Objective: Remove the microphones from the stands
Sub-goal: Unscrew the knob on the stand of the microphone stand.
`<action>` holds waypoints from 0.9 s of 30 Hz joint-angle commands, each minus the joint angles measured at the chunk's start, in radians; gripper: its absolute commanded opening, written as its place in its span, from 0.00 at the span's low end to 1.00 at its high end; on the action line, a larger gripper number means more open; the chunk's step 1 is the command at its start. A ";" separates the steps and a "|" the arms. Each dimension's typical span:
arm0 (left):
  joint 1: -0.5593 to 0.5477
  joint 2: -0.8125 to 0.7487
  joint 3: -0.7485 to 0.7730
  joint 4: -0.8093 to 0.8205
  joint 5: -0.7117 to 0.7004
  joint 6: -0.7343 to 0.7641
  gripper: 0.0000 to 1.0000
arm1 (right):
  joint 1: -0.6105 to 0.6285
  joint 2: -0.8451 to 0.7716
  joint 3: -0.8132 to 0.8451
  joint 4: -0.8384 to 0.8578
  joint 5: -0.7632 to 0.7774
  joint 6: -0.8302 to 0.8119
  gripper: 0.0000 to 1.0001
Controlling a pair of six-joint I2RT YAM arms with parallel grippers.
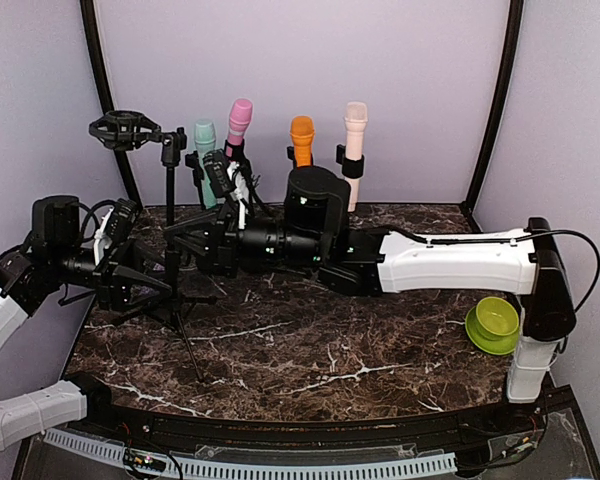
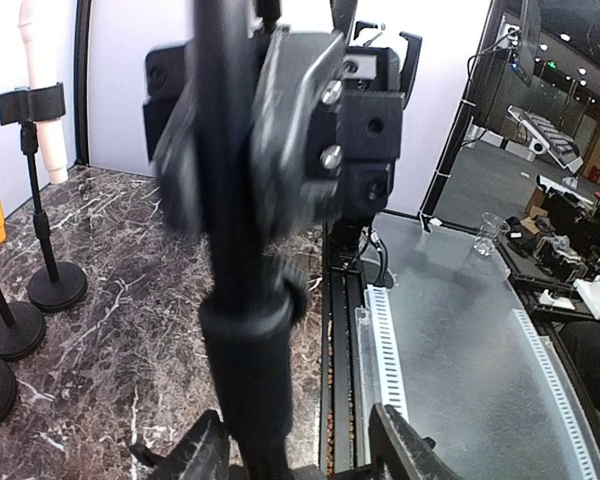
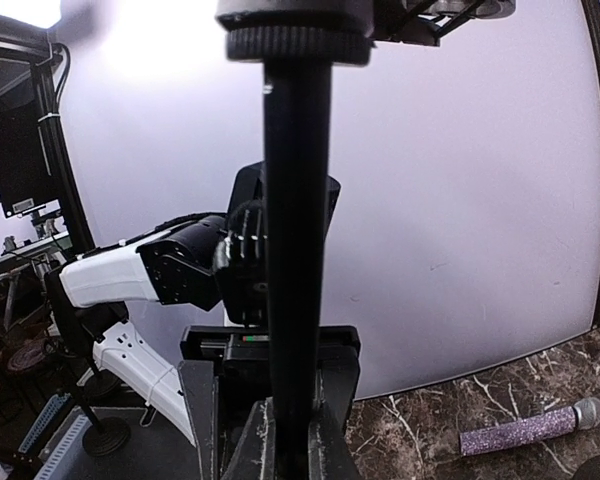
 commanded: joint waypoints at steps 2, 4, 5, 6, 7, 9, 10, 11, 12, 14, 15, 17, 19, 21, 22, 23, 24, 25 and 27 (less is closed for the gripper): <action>-0.002 -0.003 -0.031 0.052 0.039 -0.072 0.48 | 0.016 -0.098 -0.001 0.176 0.028 -0.040 0.00; -0.002 -0.004 -0.040 0.071 0.049 -0.086 0.44 | 0.020 -0.098 -0.001 0.175 0.026 -0.043 0.00; -0.001 -0.005 -0.044 0.089 0.054 -0.101 0.41 | 0.022 -0.097 -0.002 0.176 0.027 -0.044 0.00; -0.001 -0.004 -0.050 0.108 0.057 -0.121 0.38 | 0.023 -0.095 -0.005 0.178 0.027 -0.043 0.00; -0.001 -0.002 -0.053 0.128 0.060 -0.135 0.35 | 0.026 -0.093 -0.006 0.180 0.027 -0.042 0.00; -0.002 0.006 -0.054 0.158 0.075 -0.159 0.34 | 0.028 -0.086 -0.007 0.182 0.027 -0.043 0.00; -0.002 0.012 -0.054 0.178 0.083 -0.177 0.34 | 0.030 -0.084 -0.008 0.184 0.028 -0.043 0.00; -0.002 0.016 -0.054 0.197 0.088 -0.198 0.35 | 0.032 -0.082 -0.011 0.189 0.030 -0.042 0.00; -0.002 0.023 -0.056 0.214 0.103 -0.213 0.35 | 0.033 -0.081 -0.013 0.196 0.032 -0.043 0.00; -0.002 0.035 -0.058 0.228 0.124 -0.226 0.32 | 0.034 -0.081 -0.020 0.202 0.037 -0.045 0.00; -0.002 0.039 -0.060 0.225 0.127 -0.225 0.28 | 0.033 -0.082 -0.021 0.203 0.039 -0.047 0.00; -0.002 0.041 -0.059 0.198 0.126 -0.197 0.19 | 0.034 -0.081 -0.023 0.202 0.039 -0.050 0.00; -0.001 0.038 -0.062 0.185 0.128 -0.182 0.06 | 0.034 -0.081 -0.024 0.198 0.039 -0.052 0.00; -0.001 0.039 -0.060 0.186 0.140 -0.182 0.00 | 0.033 -0.074 -0.014 0.169 0.036 -0.052 0.06; -0.001 0.041 -0.056 0.184 0.147 -0.180 0.00 | 0.034 -0.075 -0.011 0.151 0.040 -0.050 0.20; -0.002 0.045 -0.047 0.172 0.150 -0.167 0.00 | 0.034 -0.080 -0.019 0.138 0.050 -0.049 0.35; -0.001 0.048 -0.033 0.147 0.149 -0.135 0.00 | 0.032 -0.093 -0.041 0.134 0.061 -0.051 0.46; -0.002 0.052 -0.018 0.115 0.138 -0.099 0.00 | 0.032 -0.121 -0.075 0.135 0.071 -0.057 0.60; -0.001 0.061 0.013 0.052 0.115 -0.021 0.00 | 0.031 -0.183 -0.173 0.122 0.123 -0.070 0.97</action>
